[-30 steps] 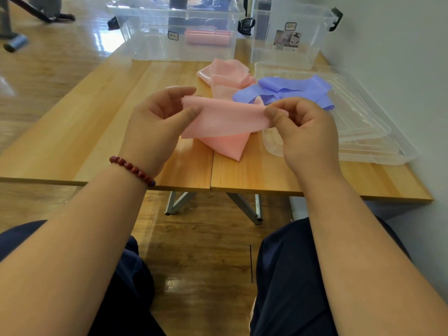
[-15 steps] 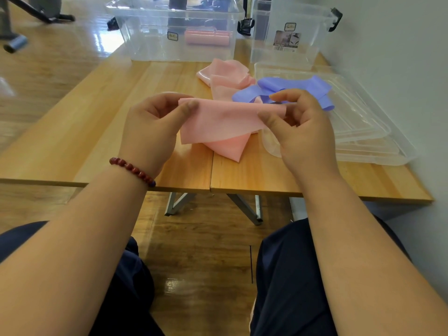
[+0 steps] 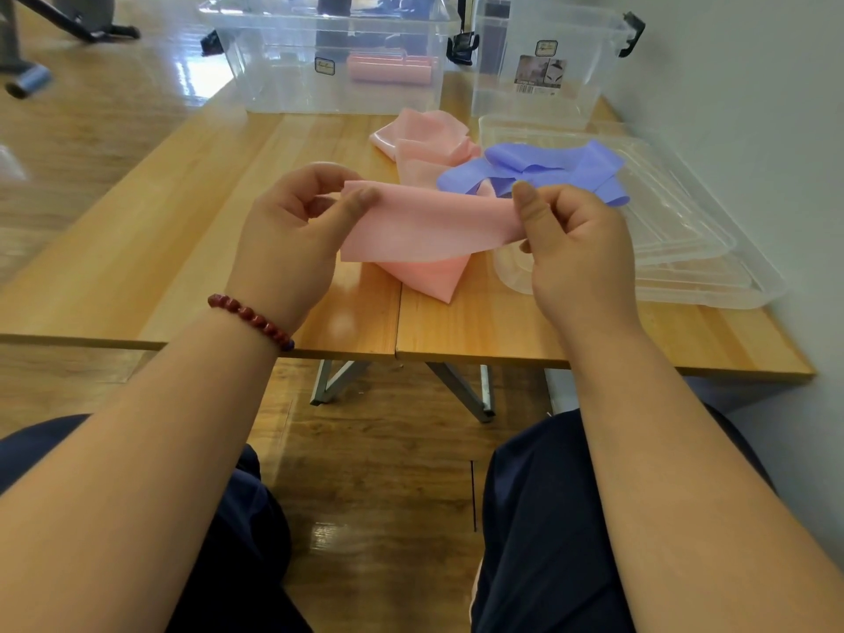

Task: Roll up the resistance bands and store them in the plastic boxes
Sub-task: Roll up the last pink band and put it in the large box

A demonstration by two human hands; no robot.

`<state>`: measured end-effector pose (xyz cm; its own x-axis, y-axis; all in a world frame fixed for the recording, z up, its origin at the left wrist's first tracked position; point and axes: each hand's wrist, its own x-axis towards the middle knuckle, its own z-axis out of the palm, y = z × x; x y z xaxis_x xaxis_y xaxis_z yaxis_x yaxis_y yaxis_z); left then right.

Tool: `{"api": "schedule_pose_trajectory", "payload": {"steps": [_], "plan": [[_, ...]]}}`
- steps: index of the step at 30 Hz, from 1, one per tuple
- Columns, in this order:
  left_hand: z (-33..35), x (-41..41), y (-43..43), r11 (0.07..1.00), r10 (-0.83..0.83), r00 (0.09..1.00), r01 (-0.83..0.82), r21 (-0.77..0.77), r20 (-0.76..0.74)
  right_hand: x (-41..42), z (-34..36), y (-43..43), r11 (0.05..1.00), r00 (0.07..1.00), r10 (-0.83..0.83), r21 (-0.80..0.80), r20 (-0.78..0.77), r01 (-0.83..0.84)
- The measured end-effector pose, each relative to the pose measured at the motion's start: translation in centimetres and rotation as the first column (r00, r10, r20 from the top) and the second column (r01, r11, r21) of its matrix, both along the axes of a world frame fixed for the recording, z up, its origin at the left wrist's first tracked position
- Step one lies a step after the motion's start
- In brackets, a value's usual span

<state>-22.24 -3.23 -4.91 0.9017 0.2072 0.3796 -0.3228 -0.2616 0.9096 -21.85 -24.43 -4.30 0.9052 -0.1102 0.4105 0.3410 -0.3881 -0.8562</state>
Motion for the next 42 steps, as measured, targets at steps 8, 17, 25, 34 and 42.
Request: {"api": "schedule_pose_trajectory", "payload": {"steps": [8,17,25,34,42], "plan": [[0.3,-0.2,-0.1,0.999,0.048,0.998,-0.048,-0.016,-0.033,0.0,-0.3,0.0,0.996,0.996,0.083,0.037,0.018,-0.084],[0.3,-0.3,-0.1,0.999,-0.038,0.999,0.039,-0.02,0.009,-0.2,0.1,0.1,1.0,0.999,0.014,0.002,0.036,-0.014],[0.4,-0.4,-0.3,0.999,0.043,0.999,-0.043,-0.003,0.016,-0.4,0.2,0.2,0.995,0.999,0.045,0.085,0.017,-0.046],[0.6,-0.5,-0.4,0.997,0.059,0.998,-0.059,-0.045,-0.003,-0.6,0.5,0.3,0.977,0.995,0.068,0.209,-0.079,-0.05],[0.6,-0.6,-0.3,0.996,0.076,0.997,-0.075,-0.04,0.011,-0.8,1.0,0.7,0.94,0.986,0.097,0.339,-0.136,-0.046]]}}
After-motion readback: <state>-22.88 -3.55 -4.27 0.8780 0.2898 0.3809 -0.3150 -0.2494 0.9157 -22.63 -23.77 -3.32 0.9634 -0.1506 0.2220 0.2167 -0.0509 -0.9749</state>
